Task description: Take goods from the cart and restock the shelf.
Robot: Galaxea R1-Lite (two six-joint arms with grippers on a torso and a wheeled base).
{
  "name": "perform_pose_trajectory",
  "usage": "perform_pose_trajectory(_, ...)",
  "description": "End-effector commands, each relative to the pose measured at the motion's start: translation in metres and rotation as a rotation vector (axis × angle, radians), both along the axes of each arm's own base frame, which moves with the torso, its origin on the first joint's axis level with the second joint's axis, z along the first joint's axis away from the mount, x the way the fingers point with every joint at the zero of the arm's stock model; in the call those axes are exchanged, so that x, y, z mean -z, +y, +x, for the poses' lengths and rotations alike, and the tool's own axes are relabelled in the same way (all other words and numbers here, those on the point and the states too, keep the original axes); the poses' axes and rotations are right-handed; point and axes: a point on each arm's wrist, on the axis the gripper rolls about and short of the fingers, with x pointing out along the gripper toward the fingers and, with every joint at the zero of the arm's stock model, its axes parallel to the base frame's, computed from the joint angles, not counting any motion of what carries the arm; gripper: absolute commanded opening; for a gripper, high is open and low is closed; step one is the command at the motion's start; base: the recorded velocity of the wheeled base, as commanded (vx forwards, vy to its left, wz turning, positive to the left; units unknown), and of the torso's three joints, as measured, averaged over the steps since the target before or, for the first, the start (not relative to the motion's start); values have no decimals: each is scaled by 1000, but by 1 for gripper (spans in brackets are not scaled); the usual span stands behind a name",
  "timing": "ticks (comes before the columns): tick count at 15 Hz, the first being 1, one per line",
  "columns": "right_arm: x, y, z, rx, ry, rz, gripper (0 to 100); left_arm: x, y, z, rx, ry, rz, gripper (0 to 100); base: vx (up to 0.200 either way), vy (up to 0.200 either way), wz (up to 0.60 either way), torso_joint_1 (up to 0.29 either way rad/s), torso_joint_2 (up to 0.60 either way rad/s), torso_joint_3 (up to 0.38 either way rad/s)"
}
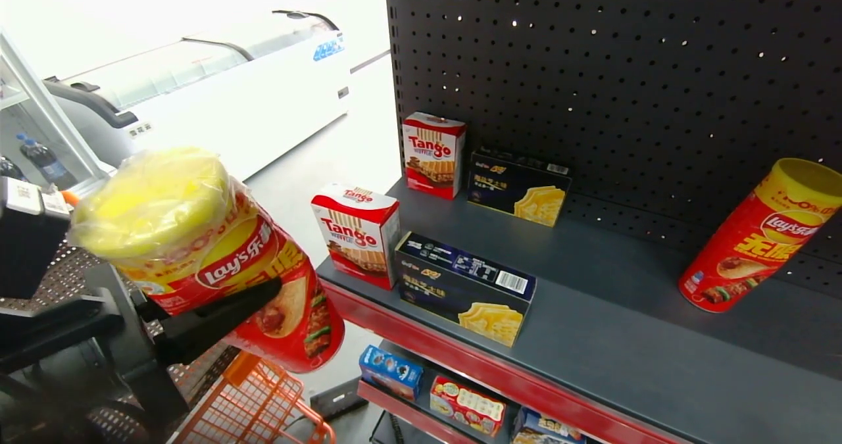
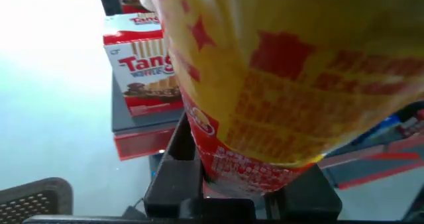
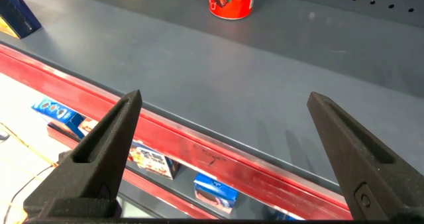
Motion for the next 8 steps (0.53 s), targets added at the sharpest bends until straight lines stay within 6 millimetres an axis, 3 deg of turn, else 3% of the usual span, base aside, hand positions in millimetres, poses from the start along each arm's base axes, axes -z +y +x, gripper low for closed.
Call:
perform_pose_trajectory(1,0,0,0,-1,1,0,100,2,-2,-1,42,33,-22,0,0,0,0,0,0,0)
perform_pose_trajectory(4,0,0,0,-1,1,0,100,13,-3,-5,110,92,-31,0,0,0,0,0,0,0)
perform_pose_trajectory(8,0,0,0,-7,1,-6,100,10,-11,-10,213,87,-36,0,0,0,0,0,0,0)
